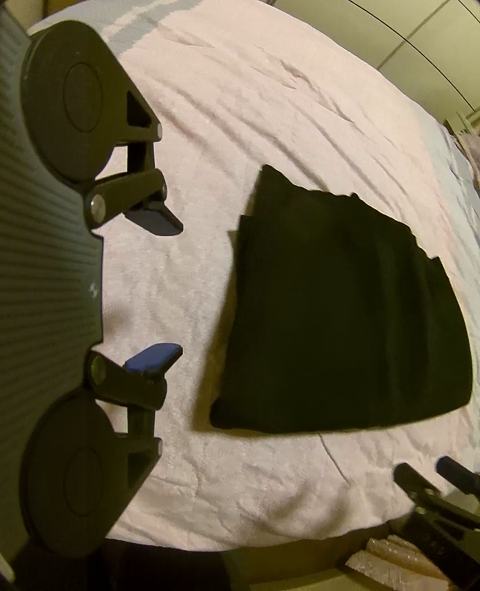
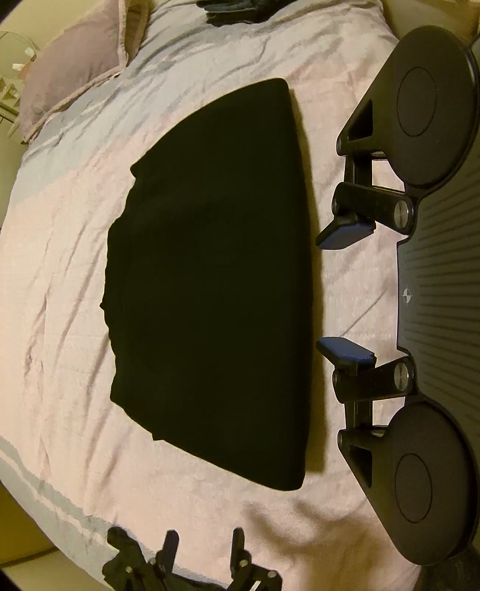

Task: Fold clothes
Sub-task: 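Grasp the folded jacket's edge with the right gripper while the left gripper grasps beside it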

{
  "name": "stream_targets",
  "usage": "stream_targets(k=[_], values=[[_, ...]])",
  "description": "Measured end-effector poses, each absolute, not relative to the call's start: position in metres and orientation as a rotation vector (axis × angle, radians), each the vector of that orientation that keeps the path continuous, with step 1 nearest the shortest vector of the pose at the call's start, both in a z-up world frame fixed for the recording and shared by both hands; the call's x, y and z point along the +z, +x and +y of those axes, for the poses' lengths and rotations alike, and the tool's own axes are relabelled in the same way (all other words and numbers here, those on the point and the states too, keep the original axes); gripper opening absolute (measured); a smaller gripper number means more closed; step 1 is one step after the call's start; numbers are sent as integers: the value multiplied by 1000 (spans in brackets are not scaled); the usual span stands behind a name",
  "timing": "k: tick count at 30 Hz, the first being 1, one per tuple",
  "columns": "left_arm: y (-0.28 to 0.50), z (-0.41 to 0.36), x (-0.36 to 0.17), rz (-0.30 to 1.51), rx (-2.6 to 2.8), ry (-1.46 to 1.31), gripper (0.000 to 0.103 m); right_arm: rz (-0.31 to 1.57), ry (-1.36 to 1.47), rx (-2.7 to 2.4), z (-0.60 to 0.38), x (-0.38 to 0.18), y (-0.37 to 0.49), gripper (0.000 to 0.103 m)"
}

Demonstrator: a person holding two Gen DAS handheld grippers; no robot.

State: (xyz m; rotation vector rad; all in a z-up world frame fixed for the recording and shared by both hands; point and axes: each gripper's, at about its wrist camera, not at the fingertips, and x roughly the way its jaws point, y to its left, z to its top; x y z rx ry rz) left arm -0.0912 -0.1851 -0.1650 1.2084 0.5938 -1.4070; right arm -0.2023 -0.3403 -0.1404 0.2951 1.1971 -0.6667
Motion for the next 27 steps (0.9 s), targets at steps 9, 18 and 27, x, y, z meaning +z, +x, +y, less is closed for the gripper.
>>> stream_targets(k=[9,18,27], values=[[-80,-193,-186,320,-1549,1337,71,1164,134,-580,-299,-156,-182,65],[-62,-199,-254,23,-1658,1524,76,1232,-371,-328,-222,-239,-142,72],[-46,-220,-298,-390,-1744,1462,94,1200,-468,-366,-245,-275,-140,48]])
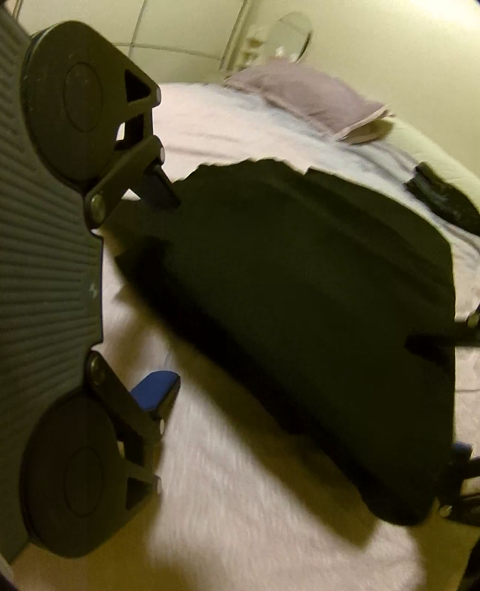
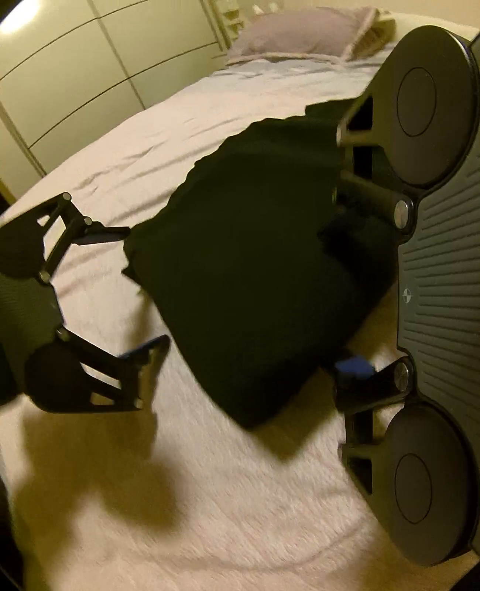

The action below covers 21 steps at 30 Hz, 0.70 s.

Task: Fold clothes
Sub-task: 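Grasp the folded jacket's edge with the right gripper while the left gripper grasps beside it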

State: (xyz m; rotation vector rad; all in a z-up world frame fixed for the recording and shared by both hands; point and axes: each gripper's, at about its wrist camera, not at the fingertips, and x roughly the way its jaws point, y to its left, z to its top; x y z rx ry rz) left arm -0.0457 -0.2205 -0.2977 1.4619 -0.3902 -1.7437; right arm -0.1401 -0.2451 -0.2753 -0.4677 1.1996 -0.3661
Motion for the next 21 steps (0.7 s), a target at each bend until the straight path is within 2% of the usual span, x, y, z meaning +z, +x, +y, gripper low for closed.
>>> stream_targets(k=[5,6,7,8,9,10,12,13,15,16,17,21], values=[[-39,-243,-297,-454,-1753,1482,85,1203,-432,-338,-256,-267,-141,31],[-39,-246,-299,-469,-1757,1513,77,1200,-427,-337,-257,-264,-141,29],[-38,-249,-301,-485,-1761,1544,60,1200,-424,-336,-259,-262,-141,29],[-38,-252,-303,-501,-1764,1575,52,1203,-428,-334,-258,-261,-141,29],[-38,-255,-306,-499,-1776,1609,36,1209,-437,-332,-256,-261,-139,29],[-38,-256,-306,-491,-1787,1619,27,1219,-449,-328,-255,-263,-138,29],[-38,-259,-302,-453,-1803,1603,19,1222,-488,-330,-251,-267,-137,31],[-37,-261,-298,-423,-1809,1577,17,1220,-511,-333,-250,-269,-137,33],[-33,-267,-287,-299,-1822,1522,15,1218,-550,-348,-246,-275,-139,58],[-32,-269,-283,-263,-1828,1508,15,1217,-574,-348,-243,-279,-141,63],[-31,-271,-281,-238,-1835,1499,15,1214,-611,-338,-239,-283,-144,66],[-31,-276,-275,-196,-1852,1490,14,1175,-676,-315,-236,-291,-145,66]])
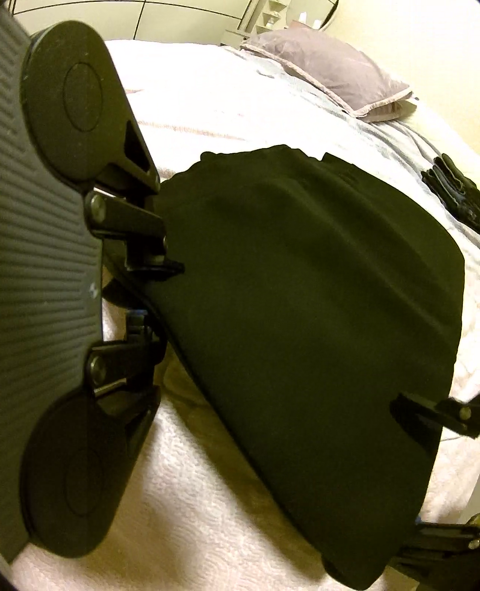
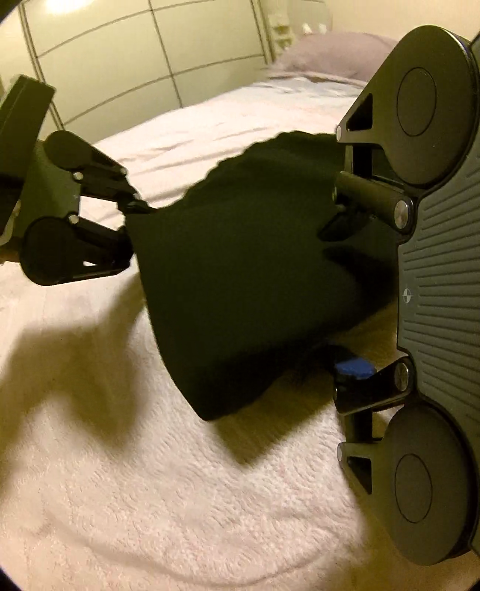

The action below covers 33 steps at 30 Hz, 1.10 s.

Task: Fold clothes

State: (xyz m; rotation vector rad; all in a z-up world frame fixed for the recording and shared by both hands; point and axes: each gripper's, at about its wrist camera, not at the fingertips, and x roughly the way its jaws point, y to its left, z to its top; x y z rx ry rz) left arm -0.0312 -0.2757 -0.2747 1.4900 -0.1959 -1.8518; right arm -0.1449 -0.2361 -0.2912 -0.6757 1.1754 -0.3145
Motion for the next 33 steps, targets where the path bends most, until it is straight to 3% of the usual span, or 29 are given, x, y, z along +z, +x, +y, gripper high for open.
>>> stream_targets(k=[2,3,4,6,17,27,33], values=[[-32,-275,-272,-195,-1851,1494,14,1144,-636,-311,-241,-285,-139,61],[-32,-274,-271,-195,-1849,1496,14,1136,-588,-307,-245,-281,-136,36],[-32,-271,-268,-189,-1846,1492,13,1137,-496,-300,-251,-274,-133,24],[-32,-266,-260,-181,-1833,1483,12,1137,-350,-312,-262,-260,-129,13],[-33,-265,-166,-36,-1668,1358,8,904,-35,-338,-280,-161,-160,9],[-99,-424,-83,-112,-1674,1433,9,581,387,-497,-425,-102,-267,9],[-159,-551,-121,-120,-1759,1559,10,502,688,-594,-542,-135,-342,9]])
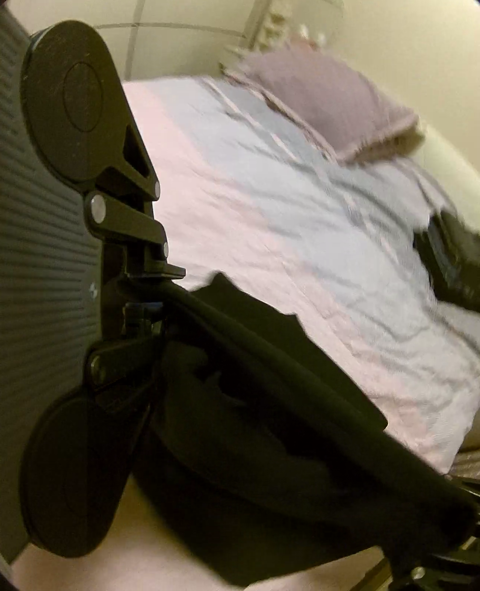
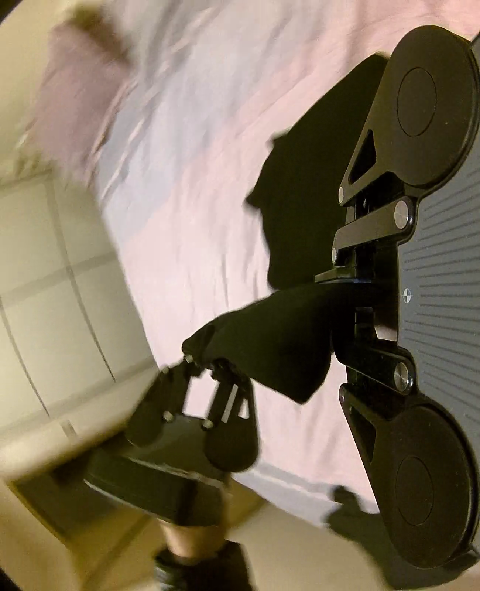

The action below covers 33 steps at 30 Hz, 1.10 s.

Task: Fold clothes

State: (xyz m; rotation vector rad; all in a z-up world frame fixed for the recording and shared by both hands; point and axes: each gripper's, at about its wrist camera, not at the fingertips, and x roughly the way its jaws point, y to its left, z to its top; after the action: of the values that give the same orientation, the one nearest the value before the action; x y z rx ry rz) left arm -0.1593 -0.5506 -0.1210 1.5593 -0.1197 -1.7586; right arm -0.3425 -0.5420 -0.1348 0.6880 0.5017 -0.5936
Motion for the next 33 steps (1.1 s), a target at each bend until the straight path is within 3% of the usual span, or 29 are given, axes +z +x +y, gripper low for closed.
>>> stream_targets(k=[2,4,7,12,14,17,19,20,21,26,33], values=[[-174,-584,-146,-106,-1789,1585,13,490,783,-621,-575,-151,-369,9],[-187,-615,-174,-82,-1806,1607,23,488,882,-642,-597,-178,-392,9],[-195,-647,-206,12,-1796,1611,25,495,1049,-683,-620,-221,-422,10],[-176,-647,-204,149,-1779,1520,30,415,1238,-722,-626,-248,-452,22],[-167,-645,-207,226,-1760,1496,30,380,1276,-744,-624,-246,-452,33],[-147,-635,-211,359,-1735,1455,30,323,1325,-776,-626,-244,-451,35],[-140,-631,-217,394,-1731,1448,30,333,1323,-805,-629,-242,-448,34],[-137,-629,-219,412,-1728,1445,30,340,1320,-817,-630,-241,-446,18],[-137,-629,-220,413,-1723,1449,30,346,1313,-822,-631,-239,-445,12],[-142,-629,-216,409,-1755,1392,30,339,1242,-806,-628,-213,-453,10],[-157,-634,-237,380,-1741,1431,30,328,1314,-878,-619,-237,-468,9]])
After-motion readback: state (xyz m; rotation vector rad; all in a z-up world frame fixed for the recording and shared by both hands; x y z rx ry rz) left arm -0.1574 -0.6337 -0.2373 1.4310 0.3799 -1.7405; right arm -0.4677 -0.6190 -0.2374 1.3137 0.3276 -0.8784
